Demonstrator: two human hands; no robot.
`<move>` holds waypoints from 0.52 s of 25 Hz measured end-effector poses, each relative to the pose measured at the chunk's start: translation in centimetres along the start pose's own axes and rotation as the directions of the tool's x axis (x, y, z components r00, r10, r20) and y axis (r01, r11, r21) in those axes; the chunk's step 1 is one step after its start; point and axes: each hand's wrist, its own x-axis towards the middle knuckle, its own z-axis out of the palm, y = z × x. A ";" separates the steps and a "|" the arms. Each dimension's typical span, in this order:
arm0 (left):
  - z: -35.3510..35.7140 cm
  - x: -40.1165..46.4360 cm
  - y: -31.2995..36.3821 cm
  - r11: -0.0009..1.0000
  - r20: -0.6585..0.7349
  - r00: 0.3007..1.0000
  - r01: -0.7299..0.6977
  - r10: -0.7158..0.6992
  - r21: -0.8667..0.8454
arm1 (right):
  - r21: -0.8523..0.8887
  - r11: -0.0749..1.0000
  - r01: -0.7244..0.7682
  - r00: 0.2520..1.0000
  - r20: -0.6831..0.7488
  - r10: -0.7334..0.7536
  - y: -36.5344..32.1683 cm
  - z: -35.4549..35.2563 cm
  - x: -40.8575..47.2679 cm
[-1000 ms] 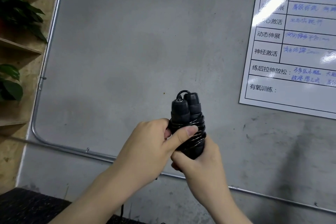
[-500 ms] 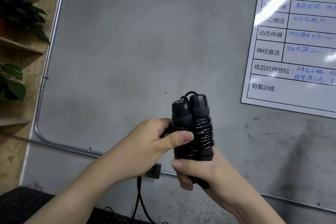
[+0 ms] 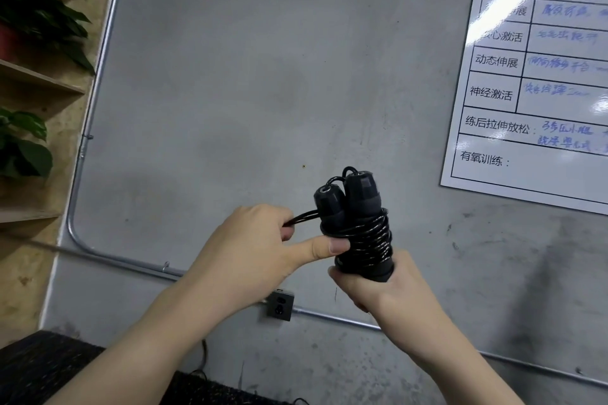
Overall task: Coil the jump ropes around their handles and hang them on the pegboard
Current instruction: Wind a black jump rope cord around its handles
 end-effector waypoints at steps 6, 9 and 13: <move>1.0 -0.7 0.9 0.990 -0.055 0.989 -0.140 0.139 -0.002 | 0.004 1.000 -0.021 0.995 -0.100 0.021 0.3 0.4 0.8; 1.4 -1.2 1.6 0.992 -0.053 0.991 -0.122 0.123 0.019 | 0.010 1.000 -0.017 0.987 -0.161 0.018 0.5 0.9 0.8; 1.9 -1.8 3.3 0.999 -0.081 0.997 0.008 -0.004 0.051 | -0.206 0.978 -0.032 0.960 -0.279 -0.027 2.7 3.2 0.6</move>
